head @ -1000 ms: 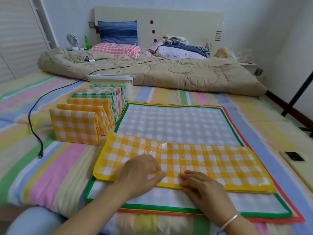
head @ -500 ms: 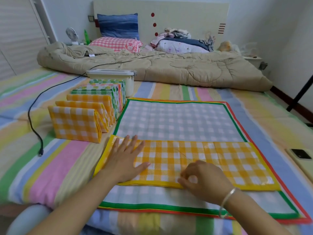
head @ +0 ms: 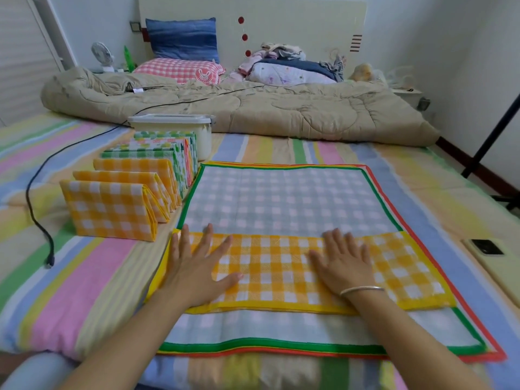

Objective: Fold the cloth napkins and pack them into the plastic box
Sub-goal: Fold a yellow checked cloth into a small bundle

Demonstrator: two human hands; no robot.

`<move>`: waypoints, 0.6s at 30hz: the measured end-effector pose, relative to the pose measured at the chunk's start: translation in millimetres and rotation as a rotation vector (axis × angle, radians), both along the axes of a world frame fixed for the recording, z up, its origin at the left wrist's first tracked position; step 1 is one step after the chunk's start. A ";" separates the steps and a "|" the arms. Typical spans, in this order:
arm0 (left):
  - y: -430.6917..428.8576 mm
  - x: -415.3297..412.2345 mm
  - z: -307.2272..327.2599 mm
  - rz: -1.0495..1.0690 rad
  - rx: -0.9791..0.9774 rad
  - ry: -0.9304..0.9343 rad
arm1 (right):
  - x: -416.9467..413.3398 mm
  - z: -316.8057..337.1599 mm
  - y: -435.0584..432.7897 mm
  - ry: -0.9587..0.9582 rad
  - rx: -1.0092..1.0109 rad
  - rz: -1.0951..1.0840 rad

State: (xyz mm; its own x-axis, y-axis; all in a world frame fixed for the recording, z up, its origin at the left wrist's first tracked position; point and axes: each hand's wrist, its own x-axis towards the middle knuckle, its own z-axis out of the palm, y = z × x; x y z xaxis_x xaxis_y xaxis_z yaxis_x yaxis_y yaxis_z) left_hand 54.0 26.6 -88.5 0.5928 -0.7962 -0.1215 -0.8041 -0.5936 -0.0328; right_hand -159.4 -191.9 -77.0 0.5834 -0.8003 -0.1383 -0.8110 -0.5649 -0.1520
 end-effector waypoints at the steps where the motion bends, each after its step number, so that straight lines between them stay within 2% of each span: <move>1: -0.3 -0.4 -0.4 0.009 0.005 -0.004 | -14.8 -0.4 -13.3 0.004 -0.004 -0.070; 3: -1.6 -1.8 0.4 0.029 0.013 -0.010 | -39.3 -1.1 -33.5 0.026 -0.009 -0.150; 9: -2.2 -9.9 8.7 0.103 0.080 -0.054 | -47.1 -3.6 -38.1 0.046 -0.010 -0.156; 14: -1.5 -2.1 14.5 0.115 0.141 0.123 | -48.7 -2.7 -40.1 0.048 0.003 -0.152; 18: 1.5 2.4 16.7 0.099 0.090 0.210 | -51.1 -1.4 -44.4 0.030 0.029 -0.128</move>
